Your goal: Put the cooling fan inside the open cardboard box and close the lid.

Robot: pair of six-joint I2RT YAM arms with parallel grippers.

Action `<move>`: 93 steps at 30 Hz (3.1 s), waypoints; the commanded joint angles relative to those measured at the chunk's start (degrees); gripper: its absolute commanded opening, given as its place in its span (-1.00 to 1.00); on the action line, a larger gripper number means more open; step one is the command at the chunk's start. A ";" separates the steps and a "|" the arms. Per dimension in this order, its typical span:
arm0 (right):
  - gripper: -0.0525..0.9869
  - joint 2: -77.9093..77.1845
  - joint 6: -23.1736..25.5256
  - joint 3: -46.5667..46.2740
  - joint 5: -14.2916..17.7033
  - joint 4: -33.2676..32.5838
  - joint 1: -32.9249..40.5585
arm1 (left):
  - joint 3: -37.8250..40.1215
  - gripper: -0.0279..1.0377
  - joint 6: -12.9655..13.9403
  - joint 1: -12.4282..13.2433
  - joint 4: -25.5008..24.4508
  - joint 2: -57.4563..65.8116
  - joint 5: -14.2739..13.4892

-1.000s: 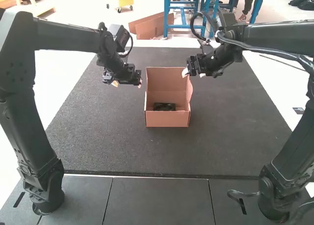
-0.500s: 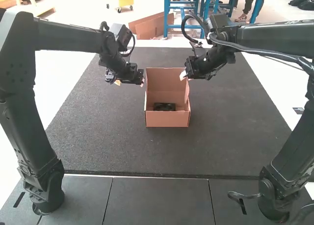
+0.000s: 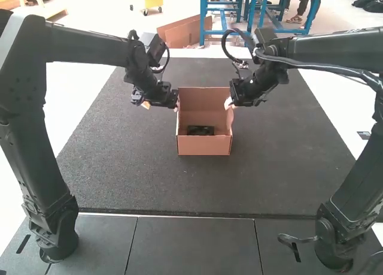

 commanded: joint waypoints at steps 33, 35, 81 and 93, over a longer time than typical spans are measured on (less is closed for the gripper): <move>0.87 -3.04 1.25 2.01 -4.62 -7.27 -0.49 | 6.25 0.87 3.15 5.80 2.45 -1.41 -4.66; 0.87 -5.06 1.25 3.15 -4.35 -8.33 -0.49 | 8.89 0.87 3.59 4.93 4.03 -0.62 -4.49; 0.86 -17.72 2.48 10.27 -8.83 -19.14 -10.68 | 17.77 0.87 6.84 -12.48 -6.52 15.47 -0.53; 0.86 -20.36 -1.30 8.77 -8.75 -26.87 -10.60 | 17.06 0.87 6.93 -12.48 -3.70 17.49 -0.53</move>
